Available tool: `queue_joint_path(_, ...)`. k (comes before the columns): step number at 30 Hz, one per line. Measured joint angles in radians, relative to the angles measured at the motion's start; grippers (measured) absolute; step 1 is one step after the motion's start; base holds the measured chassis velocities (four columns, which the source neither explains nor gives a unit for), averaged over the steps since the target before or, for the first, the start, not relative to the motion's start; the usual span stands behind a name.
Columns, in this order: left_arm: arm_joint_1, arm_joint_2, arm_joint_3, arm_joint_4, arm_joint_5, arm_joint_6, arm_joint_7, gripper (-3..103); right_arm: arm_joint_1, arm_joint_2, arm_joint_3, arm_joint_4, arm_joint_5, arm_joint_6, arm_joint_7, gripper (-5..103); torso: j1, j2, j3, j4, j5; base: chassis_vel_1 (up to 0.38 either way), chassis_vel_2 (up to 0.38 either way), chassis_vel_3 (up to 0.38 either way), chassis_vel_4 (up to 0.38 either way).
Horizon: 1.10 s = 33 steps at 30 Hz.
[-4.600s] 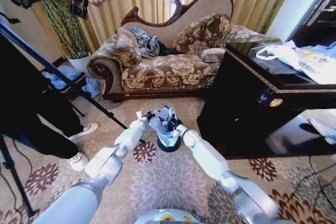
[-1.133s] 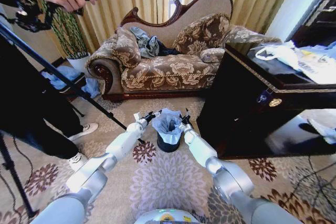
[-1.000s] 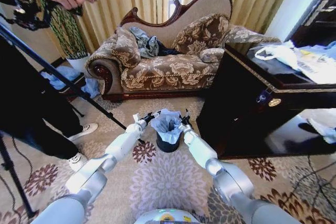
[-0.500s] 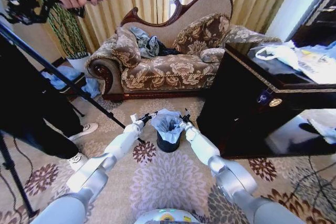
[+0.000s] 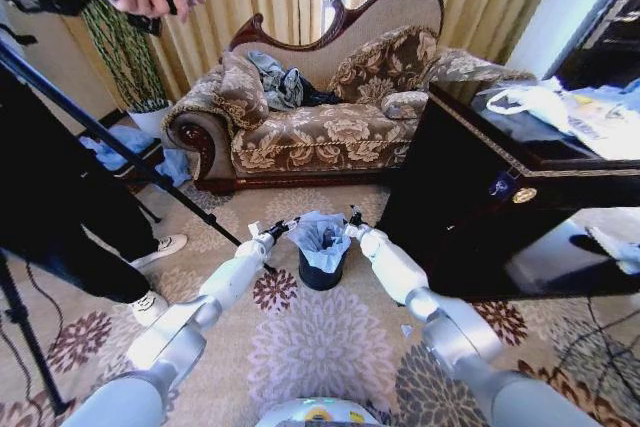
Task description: Place a garbage bag over the trash bin.
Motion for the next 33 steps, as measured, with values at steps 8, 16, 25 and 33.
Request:
queue_joint_path(8, 0.006, 0.006, -0.011, 0.001, 0.003, 0.000, 0.008, 98, 0.016, -0.003, -0.048, -0.044, -0.004, 0.030, -0.011, 76, 0.000, 0.000, 0.000, -0.0004, 0.0001, 0.000, 0.000, 0.000, 0.000)
queue_joint_path(16, 0.020, 0.008, -0.014, -0.012, 0.007, -0.001, 0.009, 98, 0.061, -0.027, -0.107, -0.060, 0.003, 0.058, -0.057, 76, 0.000, 0.000, 0.000, 0.0001, 0.0001, 0.000, 0.000, 0.000, 0.000)
queue_joint_path(25, 0.018, -0.004, -0.012, -0.004, 0.013, -0.004, 0.018, 99, 0.097, -0.088, -0.228, -0.076, 0.054, 0.139, -0.135, 76, 0.000, 0.000, 0.000, -0.0004, 0.0001, 0.000, 0.000, 0.000, 0.000)
queue_joint_path(33, 0.030, 0.003, -0.019, 0.001, 0.018, -0.009, 0.027, 97, 0.079, -0.100, -0.244, -0.063, 0.077, 0.156, -0.129, 76, 0.000, 0.000, 0.000, -0.0001, 0.0002, 0.000, 0.000, 0.000, 0.000)
